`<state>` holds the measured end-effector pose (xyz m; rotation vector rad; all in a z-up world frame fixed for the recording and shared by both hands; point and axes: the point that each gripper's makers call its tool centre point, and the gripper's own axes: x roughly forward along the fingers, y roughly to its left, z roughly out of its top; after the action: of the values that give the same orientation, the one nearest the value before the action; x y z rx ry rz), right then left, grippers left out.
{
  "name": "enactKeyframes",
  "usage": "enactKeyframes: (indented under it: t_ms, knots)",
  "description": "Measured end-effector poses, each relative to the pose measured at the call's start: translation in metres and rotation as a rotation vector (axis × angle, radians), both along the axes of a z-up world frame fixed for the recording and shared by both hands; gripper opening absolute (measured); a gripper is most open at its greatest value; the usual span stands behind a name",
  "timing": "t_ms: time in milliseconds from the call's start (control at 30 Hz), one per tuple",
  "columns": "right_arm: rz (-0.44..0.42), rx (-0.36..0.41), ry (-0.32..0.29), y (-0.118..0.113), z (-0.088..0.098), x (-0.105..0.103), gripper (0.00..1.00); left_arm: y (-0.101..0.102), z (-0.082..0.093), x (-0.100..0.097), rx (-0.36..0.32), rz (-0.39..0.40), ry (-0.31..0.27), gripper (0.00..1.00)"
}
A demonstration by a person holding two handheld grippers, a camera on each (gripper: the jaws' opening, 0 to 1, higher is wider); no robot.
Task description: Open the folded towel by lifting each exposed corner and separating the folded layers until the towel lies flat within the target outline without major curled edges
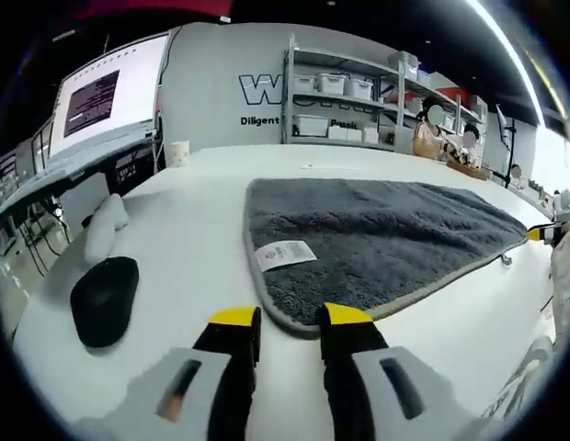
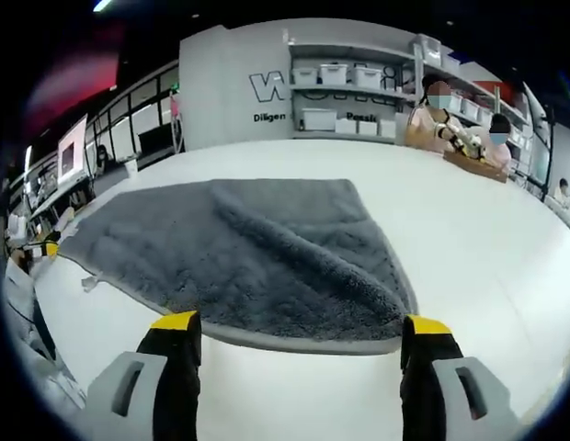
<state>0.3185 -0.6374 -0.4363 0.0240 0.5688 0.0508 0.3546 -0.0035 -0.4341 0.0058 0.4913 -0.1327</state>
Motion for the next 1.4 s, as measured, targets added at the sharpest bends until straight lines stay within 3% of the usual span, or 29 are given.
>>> enactKeyframes:
  t_ms: [67, 300, 400, 1400]
  knots:
    - [0.000, 0.000, -0.001, -0.001, 0.000, -0.001, 0.89, 0.002, -0.002, -0.001, 0.003, 0.017, 0.002, 0.23]
    - [-0.002, -0.001, -0.002, -0.002, 0.001, -0.002, 0.88, -0.001, -0.003, 0.002, -0.031, 0.033, -0.011, 0.08]
    - [-0.004, -0.004, -0.002, -0.002, 0.002, -0.003, 0.88, -0.004, -0.003, 0.002, -0.002, 0.012, -0.018, 0.04]
    - [0.006, -0.010, 0.021, 0.002, -0.002, -0.007, 0.89, 0.005, -0.003, -0.012, 0.081, -0.027, 0.060, 0.04]
